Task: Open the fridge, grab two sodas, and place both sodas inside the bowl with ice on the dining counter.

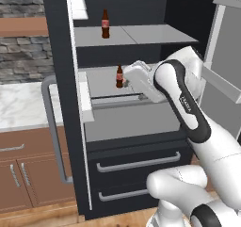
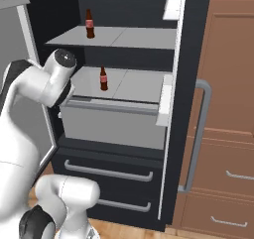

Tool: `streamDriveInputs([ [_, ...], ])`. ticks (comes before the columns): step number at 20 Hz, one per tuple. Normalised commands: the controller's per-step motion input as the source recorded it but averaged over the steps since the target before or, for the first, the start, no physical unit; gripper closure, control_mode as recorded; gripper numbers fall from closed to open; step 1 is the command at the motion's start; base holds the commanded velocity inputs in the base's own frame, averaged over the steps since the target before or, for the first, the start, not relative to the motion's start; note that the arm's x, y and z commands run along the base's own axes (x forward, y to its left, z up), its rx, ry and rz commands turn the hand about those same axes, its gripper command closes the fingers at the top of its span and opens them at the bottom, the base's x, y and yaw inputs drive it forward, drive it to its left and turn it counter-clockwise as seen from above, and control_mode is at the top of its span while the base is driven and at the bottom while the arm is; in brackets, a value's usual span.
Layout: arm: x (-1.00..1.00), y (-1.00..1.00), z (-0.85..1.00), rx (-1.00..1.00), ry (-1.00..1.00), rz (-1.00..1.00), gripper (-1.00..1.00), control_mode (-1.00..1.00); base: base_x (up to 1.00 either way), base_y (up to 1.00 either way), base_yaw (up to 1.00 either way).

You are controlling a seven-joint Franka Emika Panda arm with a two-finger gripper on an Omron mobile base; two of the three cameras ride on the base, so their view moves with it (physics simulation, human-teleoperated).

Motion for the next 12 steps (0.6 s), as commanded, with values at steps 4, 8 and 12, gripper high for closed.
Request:
streamDriveInputs([
  [4,-0.33,-0.51,-0.29,-0.33,-0.18,0.0,-1.0,-1.0,0.0,0.0,0.0],
  [8,-0.34,-0.51,-0.41,-0.31,-0.12,-0.01,-1.0,-1.0,0.0,0.0,0.0],
  [12,-0.43,-0.52,-0.36,-0.3,-0.11,-0.03,-1.0,-1.0,0.0,0.0,0.0],
])
